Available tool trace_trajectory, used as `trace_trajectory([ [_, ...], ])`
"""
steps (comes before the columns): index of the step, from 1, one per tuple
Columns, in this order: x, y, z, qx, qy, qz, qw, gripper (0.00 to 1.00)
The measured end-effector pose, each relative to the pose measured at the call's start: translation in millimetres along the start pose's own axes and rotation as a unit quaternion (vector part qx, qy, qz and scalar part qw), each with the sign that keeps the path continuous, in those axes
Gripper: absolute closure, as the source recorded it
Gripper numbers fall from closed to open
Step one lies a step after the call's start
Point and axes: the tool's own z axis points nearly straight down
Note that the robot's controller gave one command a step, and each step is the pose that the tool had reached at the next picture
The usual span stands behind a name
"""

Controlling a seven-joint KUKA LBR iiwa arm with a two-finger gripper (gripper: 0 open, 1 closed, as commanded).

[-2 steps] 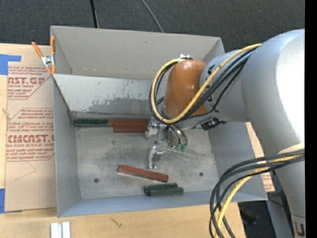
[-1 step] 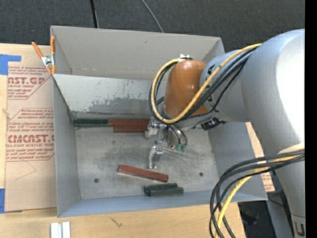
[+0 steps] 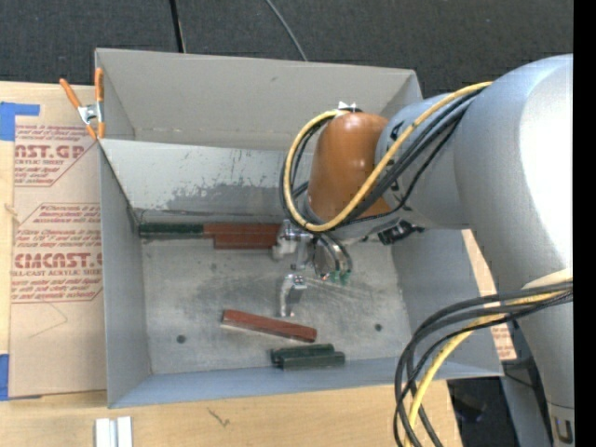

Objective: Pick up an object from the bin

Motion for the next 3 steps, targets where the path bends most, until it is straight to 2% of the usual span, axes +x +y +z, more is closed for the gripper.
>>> trace_trajectory([
  [1, 9.1, -19.6, -0.3, -0.005, -0.0090, -0.007, 0.9999, 0.00],
  [2, 64.6, -69.5, -24.0, 0.000, -0.0092, -0.063, 0.9980, 0.00],
  [3, 82.9, -86.3, -27.3, 0.001, -0.0095, -0.098, 0.9952, 0.00],
])
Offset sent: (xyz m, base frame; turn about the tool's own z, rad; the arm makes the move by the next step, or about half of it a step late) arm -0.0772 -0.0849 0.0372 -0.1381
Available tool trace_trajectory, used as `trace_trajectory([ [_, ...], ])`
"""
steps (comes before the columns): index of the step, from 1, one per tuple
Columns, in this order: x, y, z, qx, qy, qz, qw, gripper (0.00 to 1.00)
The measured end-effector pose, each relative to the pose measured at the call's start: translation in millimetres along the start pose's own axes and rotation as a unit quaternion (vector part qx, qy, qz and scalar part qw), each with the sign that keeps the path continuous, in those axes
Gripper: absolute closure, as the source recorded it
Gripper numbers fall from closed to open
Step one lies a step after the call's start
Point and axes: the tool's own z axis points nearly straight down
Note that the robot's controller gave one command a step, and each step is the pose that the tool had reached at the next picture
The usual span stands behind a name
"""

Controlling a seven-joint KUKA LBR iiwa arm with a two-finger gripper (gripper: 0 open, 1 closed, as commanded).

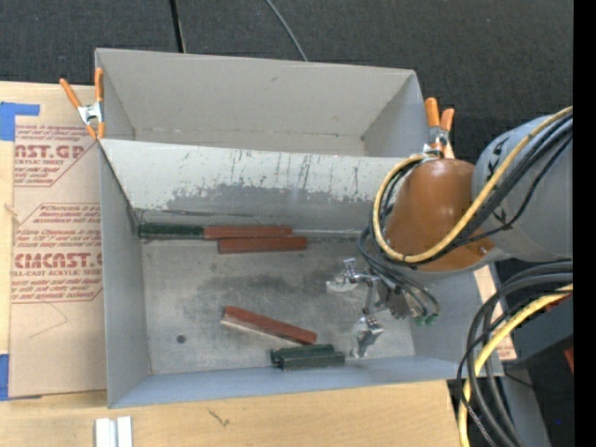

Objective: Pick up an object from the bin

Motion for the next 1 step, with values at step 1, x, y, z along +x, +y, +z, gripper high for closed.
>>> trace_trajectory([
  [1, -6.4, 45.2, 22.2, 0.000, -0.0010, -0.005, 1.0000, 0.00],
])
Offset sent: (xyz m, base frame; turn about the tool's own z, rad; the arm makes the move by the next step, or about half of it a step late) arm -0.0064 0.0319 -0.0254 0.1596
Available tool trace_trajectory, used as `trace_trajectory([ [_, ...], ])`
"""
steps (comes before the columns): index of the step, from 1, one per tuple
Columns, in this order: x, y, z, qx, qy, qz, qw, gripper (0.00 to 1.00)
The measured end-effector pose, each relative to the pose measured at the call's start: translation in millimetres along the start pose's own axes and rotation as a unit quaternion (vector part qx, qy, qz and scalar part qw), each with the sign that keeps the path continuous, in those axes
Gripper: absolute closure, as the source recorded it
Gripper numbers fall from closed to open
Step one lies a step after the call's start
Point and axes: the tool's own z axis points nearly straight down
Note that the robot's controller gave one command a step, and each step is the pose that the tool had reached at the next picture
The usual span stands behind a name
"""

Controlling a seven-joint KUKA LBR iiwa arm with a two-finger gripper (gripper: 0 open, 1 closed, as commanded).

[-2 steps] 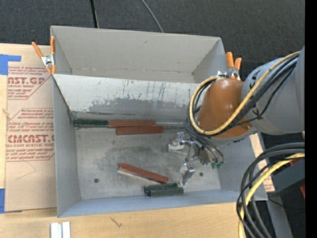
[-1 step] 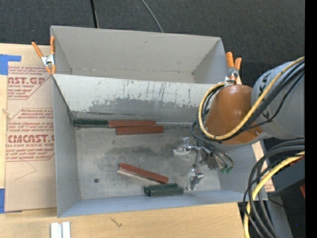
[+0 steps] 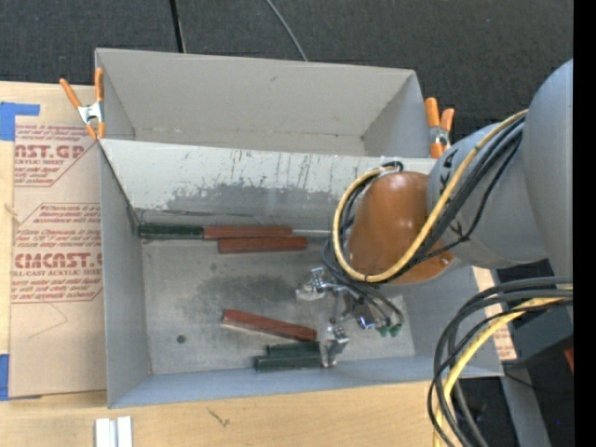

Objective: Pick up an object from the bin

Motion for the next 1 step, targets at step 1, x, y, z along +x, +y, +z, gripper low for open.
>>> trace_trajectory([
  [1, -5.0, 24.9, 1.8, -0.002, -0.0036, 0.039, 0.9992, 1.00],
])
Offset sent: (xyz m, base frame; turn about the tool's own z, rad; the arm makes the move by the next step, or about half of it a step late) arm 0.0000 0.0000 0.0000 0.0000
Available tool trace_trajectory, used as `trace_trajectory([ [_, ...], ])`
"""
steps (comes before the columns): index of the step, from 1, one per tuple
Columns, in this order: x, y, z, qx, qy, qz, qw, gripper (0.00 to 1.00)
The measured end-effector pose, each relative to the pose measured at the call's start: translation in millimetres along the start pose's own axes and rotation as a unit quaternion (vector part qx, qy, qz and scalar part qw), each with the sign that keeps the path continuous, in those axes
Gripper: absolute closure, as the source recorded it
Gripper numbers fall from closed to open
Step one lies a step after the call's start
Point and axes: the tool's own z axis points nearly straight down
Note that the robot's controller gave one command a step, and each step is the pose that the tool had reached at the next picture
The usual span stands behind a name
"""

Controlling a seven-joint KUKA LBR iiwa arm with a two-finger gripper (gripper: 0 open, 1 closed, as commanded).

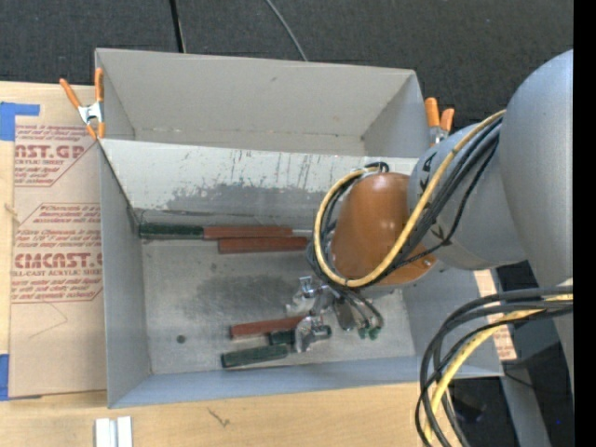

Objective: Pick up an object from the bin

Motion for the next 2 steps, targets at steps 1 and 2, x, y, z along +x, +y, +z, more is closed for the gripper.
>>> trace_trajectory([
  [1, 2.3, -11.6, 0.0, 0.000, 0.0010, 0.015, 0.9999, 1.00],
  [2, -27.3, -35.6, -182.0, 0.003, -0.0010, 0.004, 1.0000, 1.00],
])
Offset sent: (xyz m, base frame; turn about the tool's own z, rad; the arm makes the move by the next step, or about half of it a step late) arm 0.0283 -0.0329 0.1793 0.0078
